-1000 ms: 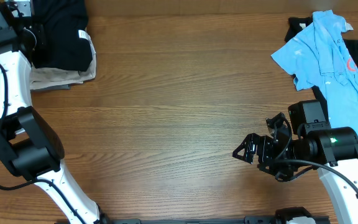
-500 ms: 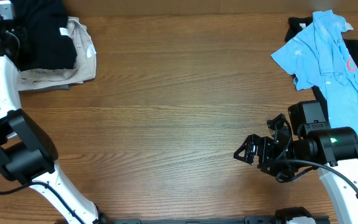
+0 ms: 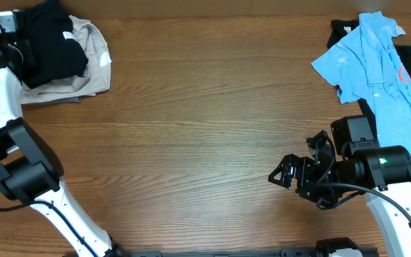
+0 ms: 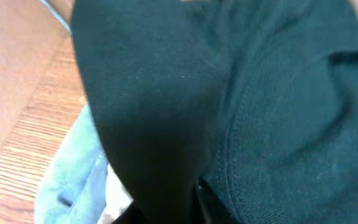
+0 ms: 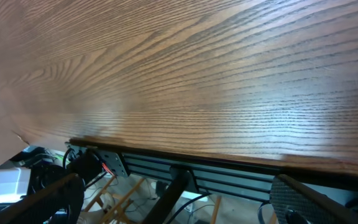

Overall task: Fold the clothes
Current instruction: 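Lower and release the black shirt on top of the beige stack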

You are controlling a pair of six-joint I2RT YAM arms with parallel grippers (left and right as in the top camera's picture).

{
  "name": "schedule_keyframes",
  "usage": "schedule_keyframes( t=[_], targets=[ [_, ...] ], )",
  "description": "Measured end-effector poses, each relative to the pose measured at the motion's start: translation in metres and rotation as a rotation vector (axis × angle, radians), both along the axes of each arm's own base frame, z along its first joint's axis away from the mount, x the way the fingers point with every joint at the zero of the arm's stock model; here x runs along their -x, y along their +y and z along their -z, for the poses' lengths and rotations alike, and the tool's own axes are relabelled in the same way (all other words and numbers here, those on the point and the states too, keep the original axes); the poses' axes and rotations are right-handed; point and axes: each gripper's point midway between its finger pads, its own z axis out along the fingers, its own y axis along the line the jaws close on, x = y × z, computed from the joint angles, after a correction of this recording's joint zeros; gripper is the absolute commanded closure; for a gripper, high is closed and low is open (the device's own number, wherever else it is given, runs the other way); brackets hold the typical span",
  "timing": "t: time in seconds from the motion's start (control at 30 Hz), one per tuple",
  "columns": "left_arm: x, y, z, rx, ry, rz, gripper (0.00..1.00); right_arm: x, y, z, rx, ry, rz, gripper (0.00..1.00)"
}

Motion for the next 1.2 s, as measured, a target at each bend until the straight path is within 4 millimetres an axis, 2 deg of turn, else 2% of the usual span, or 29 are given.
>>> schedule_keyframes(
  t=[0.07,0.1,0.13,0.17,0.23,0.27,0.3,0.33,0.5,0.57,0.63,0.67,0.73,0.8,0.83,0.87,0.9,0.93,1.0,1.03,1.1,1.2],
  targets=[
    [0.000,0.001,0.006,-0.002,0.011,0.002,0.55,0.000,0.000,0.000,0.000,0.000,0.000,0.00],
    [0.000,0.001,0.008,-0.003,0.015,0.002,0.45,0.000,0.000,0.000,0.000,0.000,0.000,0.00],
    [0.001,0.001,0.009,-0.005,0.020,0.002,0.26,0.000,0.000,0.000,0.000,0.001,0.002,0.00],
    [0.001,0.001,0.010,-0.006,0.022,0.003,0.22,0.000,0.000,0.000,0.000,0.003,0.004,0.00],
    [0.001,0.002,0.010,-0.003,0.023,-0.003,0.22,0.000,0.000,0.000,0.000,0.006,0.009,0.00],
    [0.002,0.002,0.011,-0.003,0.027,-0.005,0.19,0.000,0.000,0.000,0.000,0.006,0.011,0.00],
    [0.003,0.001,0.012,-0.002,0.034,-0.006,0.06,0.000,0.000,0.000,0.000,0.008,0.013,0.00],
    [0.004,0.001,0.014,-0.002,0.043,-0.006,0.02,0.000,0.000,0.000,0.000,0.009,0.016,0.00],
    [0.009,0.000,0.014,0.025,0.055,-0.035,0.00,0.000,0.000,0.000,0.002,0.011,0.019,0.00],
    [0.010,-0.001,0.001,0.039,0.029,-0.052,0.00,0.000,0.000,0.000,0.002,0.011,0.019,0.00],
    [0.009,-0.004,-0.023,0.050,-0.018,-0.054,0.00,0.000,-0.001,0.000,0.005,0.011,0.020,0.00],
    [0.010,-0.007,-0.037,0.056,-0.046,-0.055,0.02,0.000,-0.001,0.001,0.008,0.010,0.020,0.00],
    [0.011,-0.013,-0.071,0.072,-0.114,-0.056,0.16,0.000,-0.002,0.001,0.015,0.009,0.020,0.00],
    [0.013,-0.022,-0.100,0.092,-0.174,-0.053,0.32,-0.001,-0.004,0.002,0.024,0.008,0.021,0.00],
    [0.012,-0.027,-0.115,0.105,-0.205,-0.049,0.43,-0.001,-0.004,0.002,0.027,0.008,0.021,0.00],
    [0.012,-0.031,-0.126,0.116,-0.229,-0.046,0.54,-0.001,-0.005,0.003,0.031,0.007,0.022,0.00],
    [0.012,-0.036,-0.134,0.126,-0.245,-0.039,0.58,-0.001,-0.005,0.003,0.032,0.007,0.022,0.00],
    [0.011,-0.041,-0.139,0.137,-0.254,-0.031,0.69,-0.001,-0.005,0.003,0.033,0.008,0.022,0.00],
    [0.007,-0.052,-0.140,0.160,-0.257,-0.021,0.86,0.000,-0.006,0.003,0.036,0.012,0.022,0.00],
    [0.004,-0.056,-0.135,0.171,-0.249,-0.015,0.90,0.001,-0.006,0.003,0.038,0.016,0.023,0.00],
    [-0.002,-0.065,-0.123,0.189,-0.229,-0.005,0.96,0.003,-0.007,0.004,0.043,0.022,0.023,0.00],
    [-0.012,-0.075,-0.090,0.218,-0.171,0.003,0.96,0.003,-0.007,0.004,0.045,0.024,0.023,0.00]
  ],
)
